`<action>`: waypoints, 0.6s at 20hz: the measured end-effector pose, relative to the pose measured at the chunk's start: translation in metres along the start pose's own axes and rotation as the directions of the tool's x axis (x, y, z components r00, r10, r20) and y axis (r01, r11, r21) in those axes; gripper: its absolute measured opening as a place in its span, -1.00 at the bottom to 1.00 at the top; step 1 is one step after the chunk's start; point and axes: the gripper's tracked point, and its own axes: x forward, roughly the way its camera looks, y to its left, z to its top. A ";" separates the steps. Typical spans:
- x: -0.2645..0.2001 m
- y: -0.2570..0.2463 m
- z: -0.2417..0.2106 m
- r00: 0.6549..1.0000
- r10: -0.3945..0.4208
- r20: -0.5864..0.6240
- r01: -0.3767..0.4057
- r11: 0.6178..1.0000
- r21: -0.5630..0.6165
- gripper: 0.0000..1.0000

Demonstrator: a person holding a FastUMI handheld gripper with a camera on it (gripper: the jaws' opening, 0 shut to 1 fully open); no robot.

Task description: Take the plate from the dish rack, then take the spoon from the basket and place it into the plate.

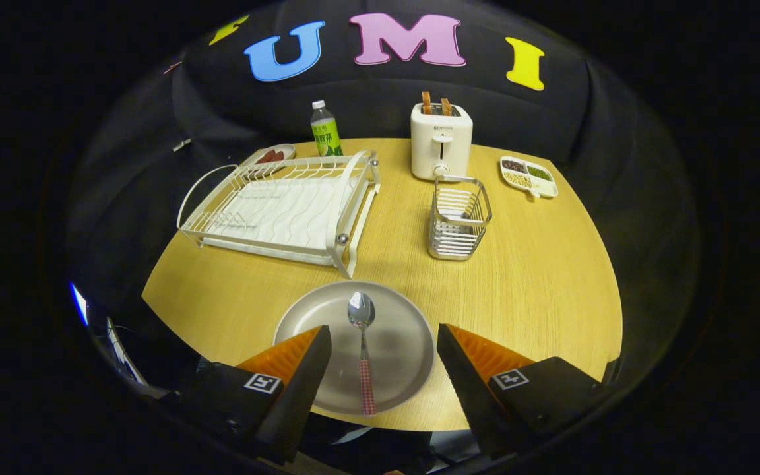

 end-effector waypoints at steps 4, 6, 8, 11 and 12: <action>-0.019 -0.016 0.064 0.991 -0.029 0.133 0.029 1.000 -0.005 0.99; -0.035 -0.029 0.103 0.975 -0.050 0.218 0.059 0.998 -0.035 0.98; -0.055 -0.043 0.143 0.952 -0.071 0.297 0.095 0.993 -0.064 0.98; -0.087 -0.061 0.191 0.913 -0.089 0.397 0.135 0.987 -0.089 0.98; -0.097 -0.066 0.205 0.898 -0.096 0.428 0.151 0.984 -0.095 0.97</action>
